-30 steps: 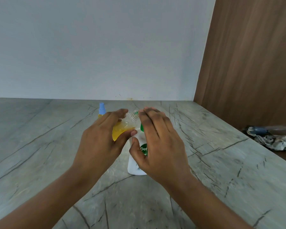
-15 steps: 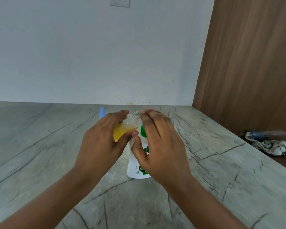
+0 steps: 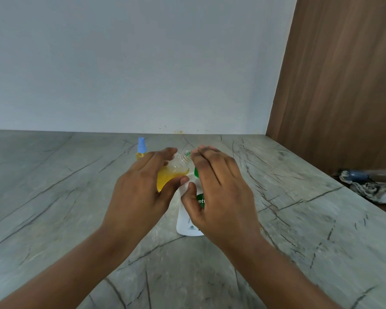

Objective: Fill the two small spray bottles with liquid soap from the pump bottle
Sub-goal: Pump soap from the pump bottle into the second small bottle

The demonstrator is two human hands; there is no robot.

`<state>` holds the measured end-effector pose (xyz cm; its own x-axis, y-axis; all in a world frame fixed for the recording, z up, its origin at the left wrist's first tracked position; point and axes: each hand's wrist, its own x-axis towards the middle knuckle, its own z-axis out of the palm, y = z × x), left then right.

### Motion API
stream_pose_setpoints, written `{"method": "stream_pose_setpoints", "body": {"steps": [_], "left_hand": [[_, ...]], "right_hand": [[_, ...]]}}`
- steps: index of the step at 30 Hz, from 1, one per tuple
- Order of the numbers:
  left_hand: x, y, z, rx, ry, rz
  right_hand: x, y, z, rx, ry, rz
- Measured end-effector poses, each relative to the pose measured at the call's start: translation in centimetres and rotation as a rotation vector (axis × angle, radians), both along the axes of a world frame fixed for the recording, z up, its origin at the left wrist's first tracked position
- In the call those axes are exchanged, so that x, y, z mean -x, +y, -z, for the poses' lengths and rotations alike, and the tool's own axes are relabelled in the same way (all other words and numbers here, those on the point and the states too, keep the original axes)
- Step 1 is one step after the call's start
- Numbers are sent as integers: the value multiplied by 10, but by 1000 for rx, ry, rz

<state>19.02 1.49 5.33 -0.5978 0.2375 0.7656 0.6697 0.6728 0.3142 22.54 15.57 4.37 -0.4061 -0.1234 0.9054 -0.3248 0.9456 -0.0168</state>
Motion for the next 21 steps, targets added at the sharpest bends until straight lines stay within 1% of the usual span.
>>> {"method": "stream_pose_setpoints", "body": {"steps": [11,16,21], "left_hand": [[-4,2,-6,-21,1,-11],[-5,2,-10,-33,11,-26],[-7,3,-12,-40,0,-4]], "right_hand": [[-1,0,-9,30,47,2],[-3,-1,-16,-10,21,39],[-5,1,-21,-12,35,34]]}}
